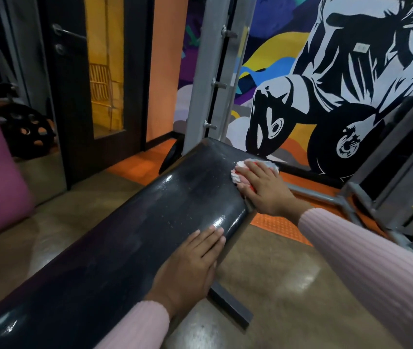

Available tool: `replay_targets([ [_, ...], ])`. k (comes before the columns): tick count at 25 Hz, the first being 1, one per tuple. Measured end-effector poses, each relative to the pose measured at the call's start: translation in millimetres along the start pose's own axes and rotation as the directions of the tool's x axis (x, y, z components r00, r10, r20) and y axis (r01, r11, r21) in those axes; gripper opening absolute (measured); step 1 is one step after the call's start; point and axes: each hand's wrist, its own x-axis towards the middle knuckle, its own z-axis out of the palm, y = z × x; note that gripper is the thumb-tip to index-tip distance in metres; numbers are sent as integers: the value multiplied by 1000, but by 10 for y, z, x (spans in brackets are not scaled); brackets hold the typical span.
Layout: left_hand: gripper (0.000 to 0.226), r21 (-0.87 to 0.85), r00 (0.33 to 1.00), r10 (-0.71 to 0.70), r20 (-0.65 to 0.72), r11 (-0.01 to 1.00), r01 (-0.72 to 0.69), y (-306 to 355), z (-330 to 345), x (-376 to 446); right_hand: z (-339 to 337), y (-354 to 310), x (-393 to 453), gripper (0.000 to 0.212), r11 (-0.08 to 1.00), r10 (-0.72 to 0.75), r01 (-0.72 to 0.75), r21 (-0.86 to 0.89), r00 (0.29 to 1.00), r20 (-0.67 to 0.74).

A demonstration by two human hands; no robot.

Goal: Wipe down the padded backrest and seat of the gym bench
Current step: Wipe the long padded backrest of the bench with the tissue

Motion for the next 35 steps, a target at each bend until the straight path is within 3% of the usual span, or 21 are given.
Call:
replay_targets([
  [5,47,-3,1000,5,1,1000,-5,8,2,-5,-25,-180,472,58,947,321,-321,-13,944,78],
  [11,46,-4,1000,-2,-2,1000,2,29,-10,-3,17,-106,-109,68,999,28,-28,27,1000,-3],
  [17,48,-6,1000,-8,9,1000,8,19,-1,-8,-13,-124,448,58,939,343,-344,25,938,39],
  [19,47,-6,1000,0,3,1000,0,14,-2,-3,31,-323,499,59,965,264,-264,-15,962,64],
  [22,47,-12,1000,0,-4,1000,0,21,-20,13,55,-389,142,69,999,-32,33,-33,999,29],
  [24,47,-3,1000,-2,-4,1000,2,14,-17,17,15,-206,-97,73,989,-146,146,2,989,37],
  [27,47,1,1000,-3,-13,1000,3,10,-12,18,-24,68,1,76,1000,-5,6,-22,999,51],
  [31,47,12,1000,18,-11,1000,-18,6,17,-10,7,-218,506,60,975,221,-218,-40,969,109],
  [33,47,3,999,24,-24,1000,-24,-15,32,-6,37,-421,482,59,986,162,-157,-46,981,109],
  [35,46,-8,1000,21,-20,1000,-21,-10,37,-9,57,-423,204,62,1000,9,-7,-23,999,49],
])
